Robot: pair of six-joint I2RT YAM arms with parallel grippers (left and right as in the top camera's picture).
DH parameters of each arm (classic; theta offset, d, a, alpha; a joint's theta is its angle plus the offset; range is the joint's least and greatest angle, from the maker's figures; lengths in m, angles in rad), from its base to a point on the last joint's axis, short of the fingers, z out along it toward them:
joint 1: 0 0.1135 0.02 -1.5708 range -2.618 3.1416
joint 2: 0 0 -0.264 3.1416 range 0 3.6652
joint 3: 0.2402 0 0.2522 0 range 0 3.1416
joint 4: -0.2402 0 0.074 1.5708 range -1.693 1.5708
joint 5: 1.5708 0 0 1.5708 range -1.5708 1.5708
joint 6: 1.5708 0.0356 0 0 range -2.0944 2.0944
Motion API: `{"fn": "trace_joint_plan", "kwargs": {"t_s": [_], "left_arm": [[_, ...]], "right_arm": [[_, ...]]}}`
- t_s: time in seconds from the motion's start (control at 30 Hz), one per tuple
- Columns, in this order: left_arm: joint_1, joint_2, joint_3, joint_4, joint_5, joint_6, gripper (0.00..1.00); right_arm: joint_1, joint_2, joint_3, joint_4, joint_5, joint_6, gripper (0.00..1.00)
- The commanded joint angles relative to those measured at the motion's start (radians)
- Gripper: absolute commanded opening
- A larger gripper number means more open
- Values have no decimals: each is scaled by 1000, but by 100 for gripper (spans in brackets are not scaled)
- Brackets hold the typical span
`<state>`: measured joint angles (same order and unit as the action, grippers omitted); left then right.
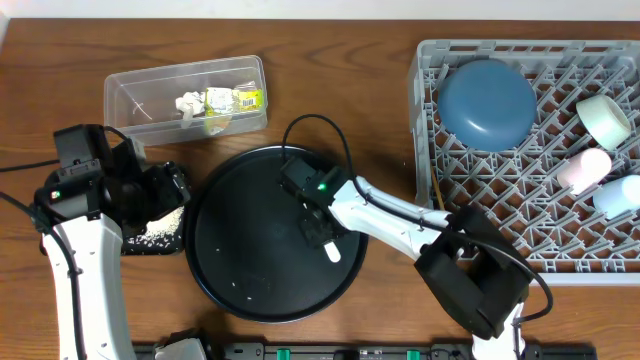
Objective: Sort waste into correct bins and load items into the dishwasher rack
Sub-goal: 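Grasp the white plastic knife on the platter with the right gripper, then insert the white knife upright into the rack beside the chopstick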
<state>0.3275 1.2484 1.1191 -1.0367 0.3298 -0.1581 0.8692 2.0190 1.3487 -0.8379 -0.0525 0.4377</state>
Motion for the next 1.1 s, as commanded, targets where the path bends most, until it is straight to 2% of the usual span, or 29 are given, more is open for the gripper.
{"fn": "trace_joint_plan", "kwargs": {"t_s": [0.0,0.17,0.47,0.63,0.73,0.87,1.07], "left_arm": [[5,3,4,-2,-2,-5,84],[5,3,4,-2,-2,-5,84],[5,3,4,-2,-2,-5,83],[5,3,4,-2,-2,-5,83],[5,3,4,-2,-2,-5,83],[5,3,4,-2,-2,-5,84],[5,3,4,-2,-2,-5,83]], "right_arm": [[-16,3,17,-49,18,16,1],[-57,-101,67,-94,55,-36,1],[-170,-294,71,-150,108,-35,1],[-303,-413,71,-262,218,-38,1],[-406,-467,71,-316,240,-119,1],[-546,-489,69,-393,247,-200,1],[-681,-489,-6,-422,248,-230,1]]}}
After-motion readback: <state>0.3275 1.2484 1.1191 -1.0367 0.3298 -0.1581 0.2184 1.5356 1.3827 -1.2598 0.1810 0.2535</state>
